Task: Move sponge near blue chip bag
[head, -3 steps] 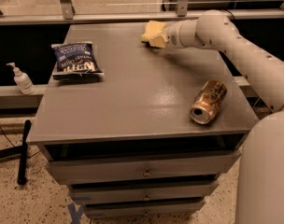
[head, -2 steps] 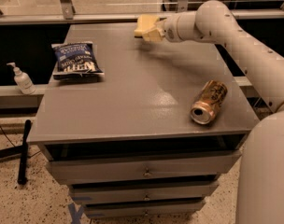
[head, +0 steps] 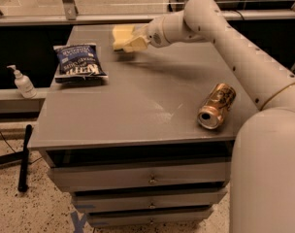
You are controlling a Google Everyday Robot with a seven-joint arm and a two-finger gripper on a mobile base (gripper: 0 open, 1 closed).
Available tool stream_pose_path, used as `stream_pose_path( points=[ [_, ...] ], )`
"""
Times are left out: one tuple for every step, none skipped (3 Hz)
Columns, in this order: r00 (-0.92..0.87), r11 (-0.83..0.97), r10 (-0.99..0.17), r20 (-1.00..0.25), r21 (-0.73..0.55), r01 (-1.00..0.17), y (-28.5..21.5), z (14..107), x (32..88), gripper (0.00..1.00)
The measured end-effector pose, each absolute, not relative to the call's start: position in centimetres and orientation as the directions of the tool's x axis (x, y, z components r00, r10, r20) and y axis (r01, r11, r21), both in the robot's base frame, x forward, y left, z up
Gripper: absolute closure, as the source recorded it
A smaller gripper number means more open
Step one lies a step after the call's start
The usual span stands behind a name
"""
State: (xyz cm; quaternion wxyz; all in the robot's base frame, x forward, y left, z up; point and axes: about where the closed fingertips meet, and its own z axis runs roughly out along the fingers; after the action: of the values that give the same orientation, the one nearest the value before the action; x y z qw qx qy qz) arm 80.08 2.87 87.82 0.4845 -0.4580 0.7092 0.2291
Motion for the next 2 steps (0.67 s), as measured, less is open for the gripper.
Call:
stream_pose_path(
  points=[
    [-0.091, 0.364, -0.455, -0.886, -0.092, -0.927, 6.1, 86.5, 77.7, 1.00],
    [-0.058, 0.266, -0.470, -0.881, -0.079, -0.961, 8.4, 86.3, 75.5, 1.00]
  ],
)
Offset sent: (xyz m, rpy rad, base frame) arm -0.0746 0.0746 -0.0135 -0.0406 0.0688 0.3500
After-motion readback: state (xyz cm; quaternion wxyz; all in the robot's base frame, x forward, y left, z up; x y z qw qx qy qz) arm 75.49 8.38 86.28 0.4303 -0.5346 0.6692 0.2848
